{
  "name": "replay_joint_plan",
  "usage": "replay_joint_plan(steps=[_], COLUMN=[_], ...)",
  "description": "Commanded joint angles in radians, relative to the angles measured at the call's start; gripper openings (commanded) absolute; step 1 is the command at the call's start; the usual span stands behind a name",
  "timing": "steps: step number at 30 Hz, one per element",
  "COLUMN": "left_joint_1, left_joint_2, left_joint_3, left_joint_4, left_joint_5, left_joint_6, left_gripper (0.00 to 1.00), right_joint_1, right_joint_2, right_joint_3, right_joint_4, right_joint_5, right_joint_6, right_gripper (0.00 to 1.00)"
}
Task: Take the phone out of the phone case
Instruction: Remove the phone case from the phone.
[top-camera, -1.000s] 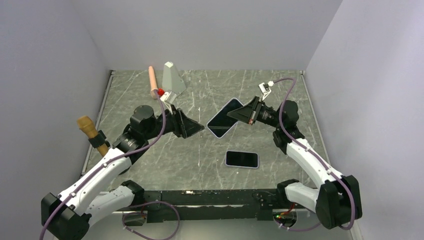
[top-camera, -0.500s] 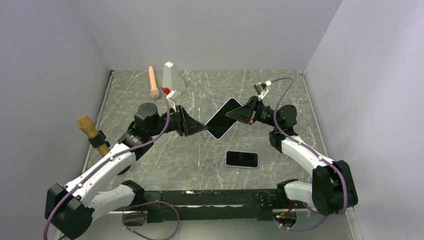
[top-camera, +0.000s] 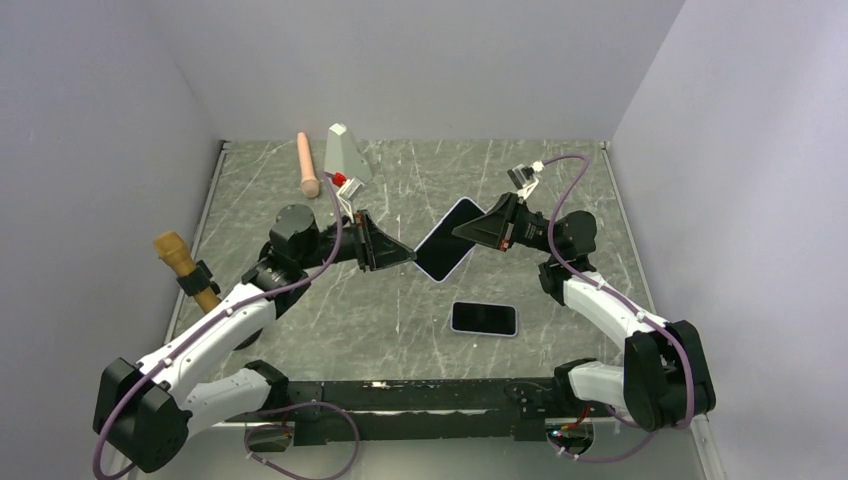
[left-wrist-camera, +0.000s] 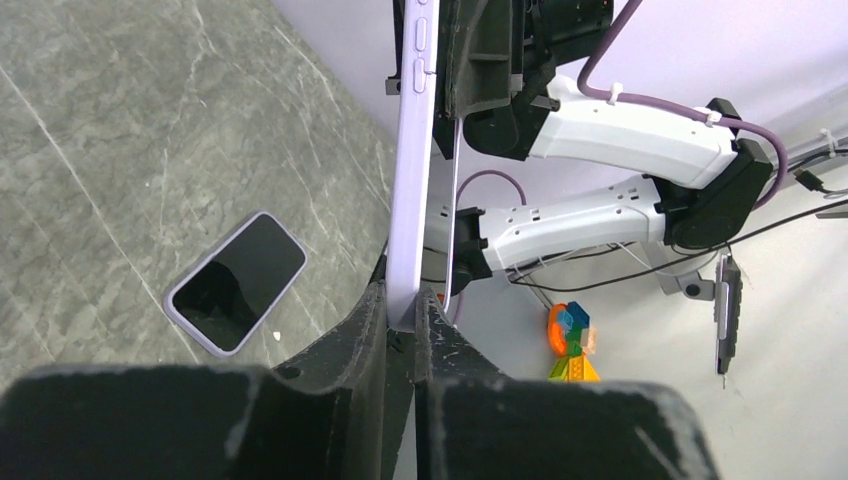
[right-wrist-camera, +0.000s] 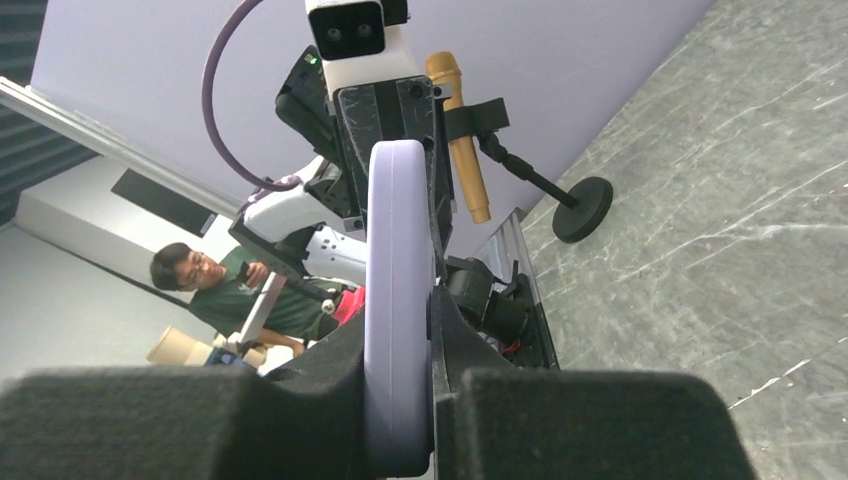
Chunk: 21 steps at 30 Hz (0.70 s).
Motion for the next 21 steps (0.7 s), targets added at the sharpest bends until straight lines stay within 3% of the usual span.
replay_joint_plan(steps=[1, 6, 12, 17, 21], left_joint_1=[-0.005, -0.011, -0.01, -0.006, 0.023], left_joint_2=[0.026, 0.018, -0.056, -0.032, -0.003], left_joint_3=[0.035, 0.006, -0.048, -0.031, -0.023], left_joint_4=[0.046, 0.132, 0.169, 0.187, 0.168], left_joint_5=[0.067, 0.136, 0.204, 0.257, 0.271], left_joint_6=[0.013, 0.065, 0.292, 0.35, 0.408], left_gripper=[0.07, 0.0, 0.0, 0.0, 0.0], right_joint_1=[0.024, 0.033, 0.05, 0.082, 0.101], right_joint_2=[-0.012, 0.014, 0.064, 0.1, 0.091], right_joint_3=[0.039, 0.068, 0.094, 0.123, 0.145], right_joint_4=[0.095, 0.138, 0.437, 0.662, 0.681], right_joint_5=[0.007, 0.008, 0.015, 0.071, 0.104], right_joint_6=[0.025, 0.088, 0.422, 0.642, 0.695], right_gripper=[0.0, 0.0, 0.0, 0.0, 0.0])
